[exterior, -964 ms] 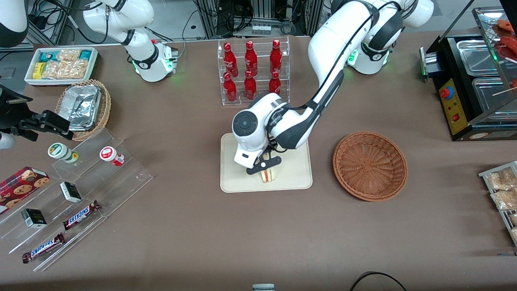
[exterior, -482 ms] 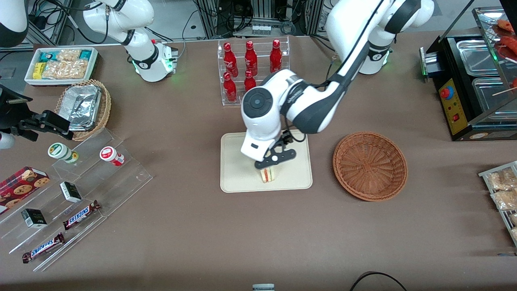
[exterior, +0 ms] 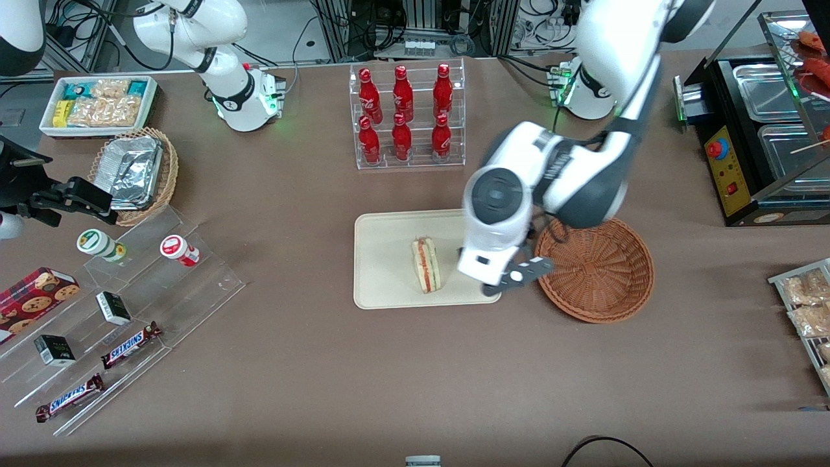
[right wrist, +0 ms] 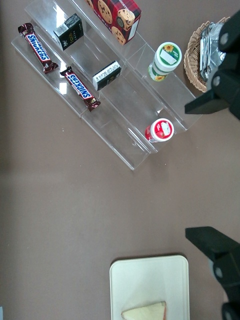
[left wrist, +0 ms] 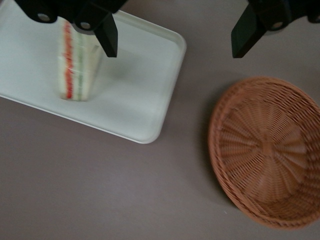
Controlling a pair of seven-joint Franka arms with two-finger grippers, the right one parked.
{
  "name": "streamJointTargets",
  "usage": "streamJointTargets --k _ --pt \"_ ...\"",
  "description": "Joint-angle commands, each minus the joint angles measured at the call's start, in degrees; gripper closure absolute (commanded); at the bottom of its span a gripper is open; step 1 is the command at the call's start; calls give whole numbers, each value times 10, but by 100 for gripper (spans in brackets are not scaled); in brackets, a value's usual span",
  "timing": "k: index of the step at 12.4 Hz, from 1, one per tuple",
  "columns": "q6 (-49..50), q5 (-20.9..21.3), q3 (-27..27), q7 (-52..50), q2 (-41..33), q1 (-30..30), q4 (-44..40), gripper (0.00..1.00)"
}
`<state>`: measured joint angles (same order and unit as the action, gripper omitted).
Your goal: Place sandwich from basket to tray
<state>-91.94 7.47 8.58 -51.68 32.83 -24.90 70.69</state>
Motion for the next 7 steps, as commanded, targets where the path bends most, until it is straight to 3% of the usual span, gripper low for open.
streamJointTargets --k 1,7 --pt "-3 -18 6 104 -103 75 115 0" --pt "9 -43 6 281 -212 188 223 0"
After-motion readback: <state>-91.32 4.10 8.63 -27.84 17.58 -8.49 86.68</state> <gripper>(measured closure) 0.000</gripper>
